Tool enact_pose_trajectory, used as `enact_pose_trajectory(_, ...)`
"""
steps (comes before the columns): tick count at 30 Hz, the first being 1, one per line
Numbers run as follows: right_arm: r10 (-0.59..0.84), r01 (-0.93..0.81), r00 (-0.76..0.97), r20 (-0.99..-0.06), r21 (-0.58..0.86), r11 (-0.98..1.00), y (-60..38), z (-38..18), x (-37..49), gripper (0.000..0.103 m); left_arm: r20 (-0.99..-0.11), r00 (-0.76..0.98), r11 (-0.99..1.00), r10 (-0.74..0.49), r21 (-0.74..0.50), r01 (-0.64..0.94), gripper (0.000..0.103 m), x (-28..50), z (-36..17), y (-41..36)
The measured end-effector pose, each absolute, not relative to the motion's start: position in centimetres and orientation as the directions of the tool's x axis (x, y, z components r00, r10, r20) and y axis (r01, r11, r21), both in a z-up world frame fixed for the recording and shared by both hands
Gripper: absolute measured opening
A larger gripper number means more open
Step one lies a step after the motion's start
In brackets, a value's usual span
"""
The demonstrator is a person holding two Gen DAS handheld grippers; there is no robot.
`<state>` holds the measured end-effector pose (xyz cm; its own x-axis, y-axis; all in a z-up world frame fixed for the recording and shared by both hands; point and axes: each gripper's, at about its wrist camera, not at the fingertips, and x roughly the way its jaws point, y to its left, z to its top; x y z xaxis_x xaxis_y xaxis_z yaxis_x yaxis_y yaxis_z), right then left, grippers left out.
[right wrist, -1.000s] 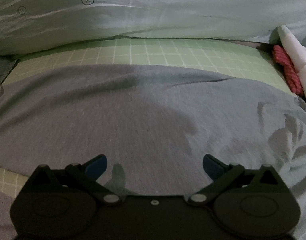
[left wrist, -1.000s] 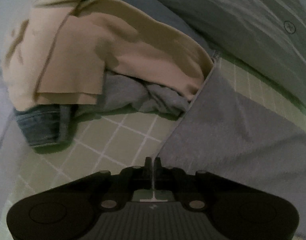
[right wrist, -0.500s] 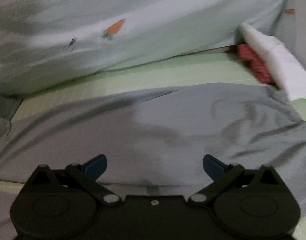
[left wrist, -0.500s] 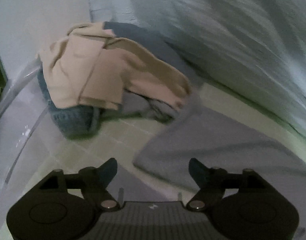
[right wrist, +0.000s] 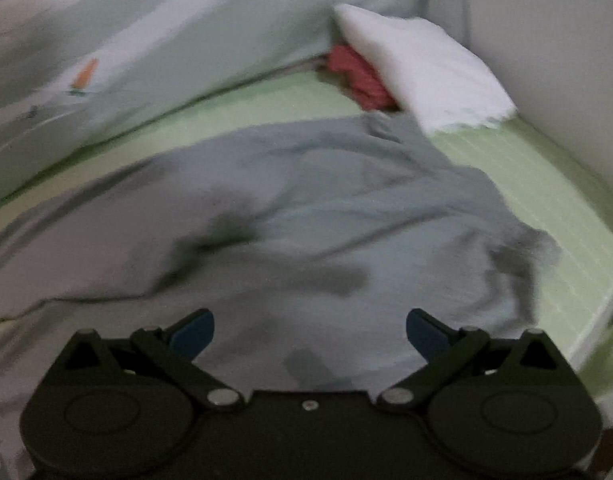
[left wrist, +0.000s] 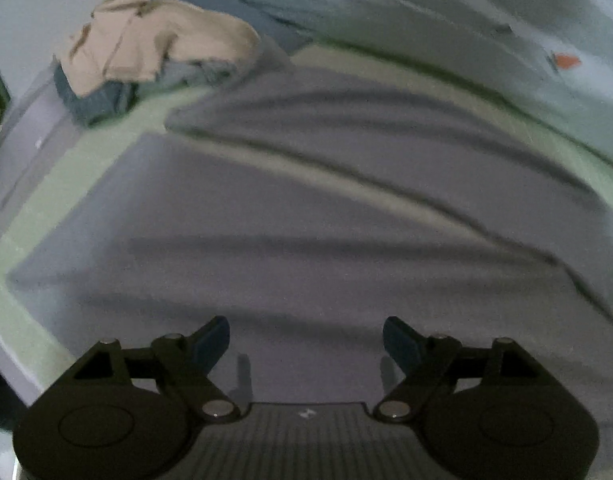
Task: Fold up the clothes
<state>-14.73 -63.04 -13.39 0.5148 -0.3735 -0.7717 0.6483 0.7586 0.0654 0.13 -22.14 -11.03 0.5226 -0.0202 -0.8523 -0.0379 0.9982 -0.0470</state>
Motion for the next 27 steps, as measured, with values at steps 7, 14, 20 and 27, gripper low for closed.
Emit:
enact_pose_trajectory(7,-0.333,0.645,0.504,-0.797,0.09,0.759,-67.8,-15.1,-17.5,0.103,-0.875,0.484,0.997,-0.001,-0.041,-0.071,0.084,-3.6,-12.6,-25.9)
enact_pose_trajectory(14,-0.311,0.654,0.451,-0.836,0.073,0.753,-70.7,-17.1,-18.2,0.103,-0.887,0.462,0.994,0.011,-0.041,-0.103,0.084,-5.5,-13.2,-28.4)
enact_pose_trajectory(20,-0.325,0.718,0.391,-0.861,0.064,0.694,-72.2,-18.5,-18.1,0.103,-0.893,0.45,0.993,0.023,-0.032,-0.115,0.085,-6.4,-13.1,-28.6)
enact_pose_trajectory(27,-0.383,0.763,0.339,-0.859,0.014,0.646,-71.5,-18.9,-16.9,0.103,-0.893,0.449,0.983,-0.001,-0.083,-0.164,0.085,-5.9,-12.5,-25.7)
